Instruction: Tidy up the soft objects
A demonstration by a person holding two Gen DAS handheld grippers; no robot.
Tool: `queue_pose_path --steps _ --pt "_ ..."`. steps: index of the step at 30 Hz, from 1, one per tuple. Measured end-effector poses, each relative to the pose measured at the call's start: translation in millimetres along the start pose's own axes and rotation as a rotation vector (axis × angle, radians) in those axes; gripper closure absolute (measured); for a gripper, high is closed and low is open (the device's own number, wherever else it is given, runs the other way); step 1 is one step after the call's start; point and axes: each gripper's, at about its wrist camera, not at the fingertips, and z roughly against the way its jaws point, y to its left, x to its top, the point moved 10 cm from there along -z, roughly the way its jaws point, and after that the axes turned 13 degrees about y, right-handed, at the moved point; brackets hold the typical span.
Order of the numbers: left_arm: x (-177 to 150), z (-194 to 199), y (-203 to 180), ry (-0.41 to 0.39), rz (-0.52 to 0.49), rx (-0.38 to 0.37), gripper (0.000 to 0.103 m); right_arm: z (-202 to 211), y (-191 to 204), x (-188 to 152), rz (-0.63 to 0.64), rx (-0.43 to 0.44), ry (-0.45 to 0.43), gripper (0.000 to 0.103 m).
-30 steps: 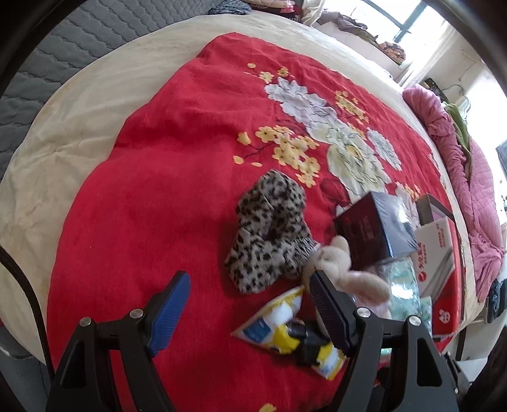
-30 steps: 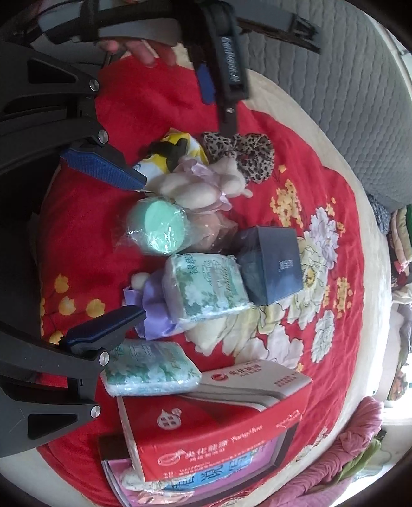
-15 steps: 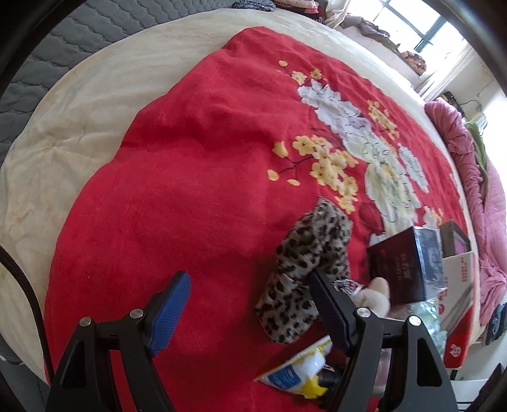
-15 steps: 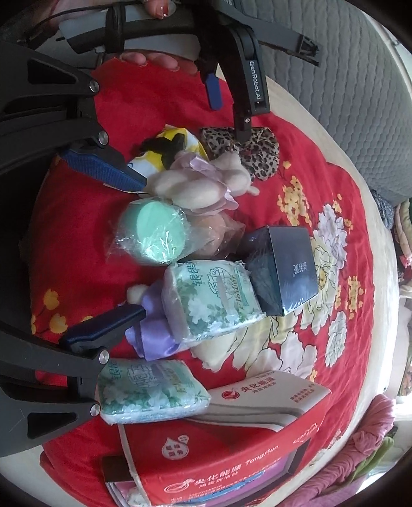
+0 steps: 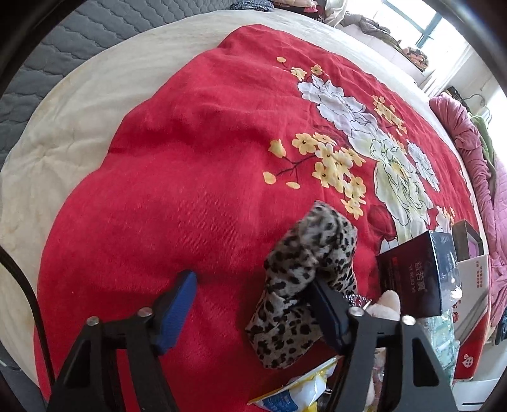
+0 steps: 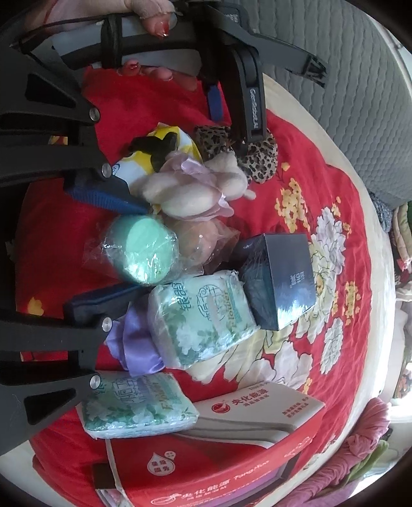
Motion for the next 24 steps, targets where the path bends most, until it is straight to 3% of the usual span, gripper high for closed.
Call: queue_pose_path --steps 3,5,11,14,24 --pt "1.5 2.3 0.7 -0.013 0.001 0.004 0.051 4.2 -3.7 -1.0 -0.009 0.000 -0.009 0.060" --pt "2.0 3.4 0.6 -0.018 -0.002 0.004 0.066 8.7 -6.1 -2.1 -0.015 0.005 -0.013 0.060" --pt "1.3 3.9 4.2 -0.012 0.032 -0.085 0.090 18.5 -6.8 -5.2 -0.014 0.008 -0.029 0.060" --pt "-1.6 6.7 7.0 -0.012 0.046 -0.106 0.092 23.9 -4.3 -6.1 -0.007 0.010 -0.039 0.060" --pt "-20.8 42.7 10.3 -0.060 0.020 -0.038 0.092 39.8 2.4 -6.1 0.001 0.024 -0.080 0.060"
